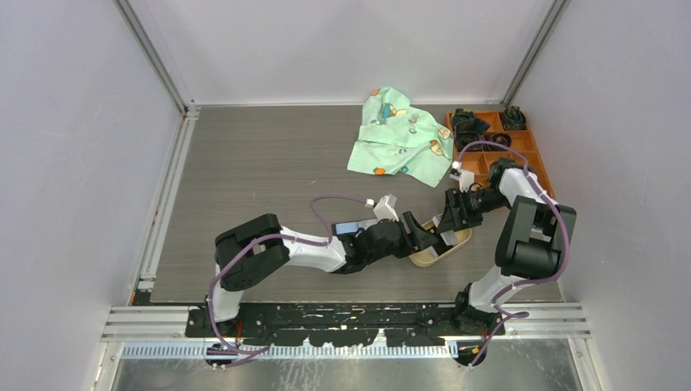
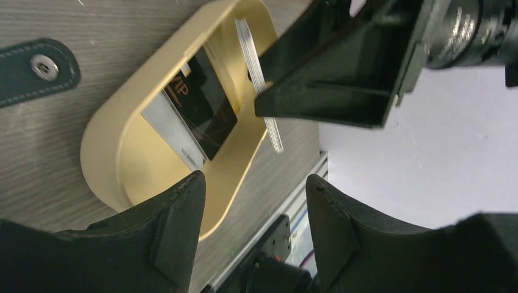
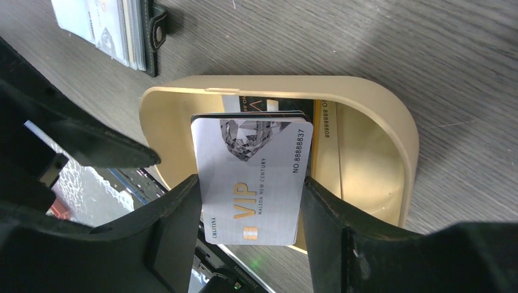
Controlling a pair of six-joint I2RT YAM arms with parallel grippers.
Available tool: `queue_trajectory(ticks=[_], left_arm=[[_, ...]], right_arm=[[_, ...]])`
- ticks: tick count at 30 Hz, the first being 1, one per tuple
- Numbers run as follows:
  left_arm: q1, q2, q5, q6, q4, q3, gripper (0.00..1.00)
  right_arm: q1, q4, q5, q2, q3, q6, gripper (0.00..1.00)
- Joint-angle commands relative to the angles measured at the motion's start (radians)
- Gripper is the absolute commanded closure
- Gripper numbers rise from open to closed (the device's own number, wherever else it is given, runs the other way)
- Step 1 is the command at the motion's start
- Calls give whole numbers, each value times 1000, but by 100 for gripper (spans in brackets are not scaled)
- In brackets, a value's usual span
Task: Put the credit cards into the card holder
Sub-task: Pick up the credit card from the storage box.
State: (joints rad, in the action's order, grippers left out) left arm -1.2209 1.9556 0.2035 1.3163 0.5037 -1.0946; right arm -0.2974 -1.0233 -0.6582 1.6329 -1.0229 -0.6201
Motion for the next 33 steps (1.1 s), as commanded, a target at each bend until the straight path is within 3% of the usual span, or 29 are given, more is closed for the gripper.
queue_trajectory(ticks=[1,22,33], left_arm=[[2,34,115,79,51,-61,38],[-6,210,125,122,70,-228,49],[-11,277,144,107,-3,-340,54]], right_arm=[[-12,-46,-63,-7,-46,-52,62],[-17,-84,-81,47,-78,-50,62],[-15,-105,-76,40,-83,-45,61]])
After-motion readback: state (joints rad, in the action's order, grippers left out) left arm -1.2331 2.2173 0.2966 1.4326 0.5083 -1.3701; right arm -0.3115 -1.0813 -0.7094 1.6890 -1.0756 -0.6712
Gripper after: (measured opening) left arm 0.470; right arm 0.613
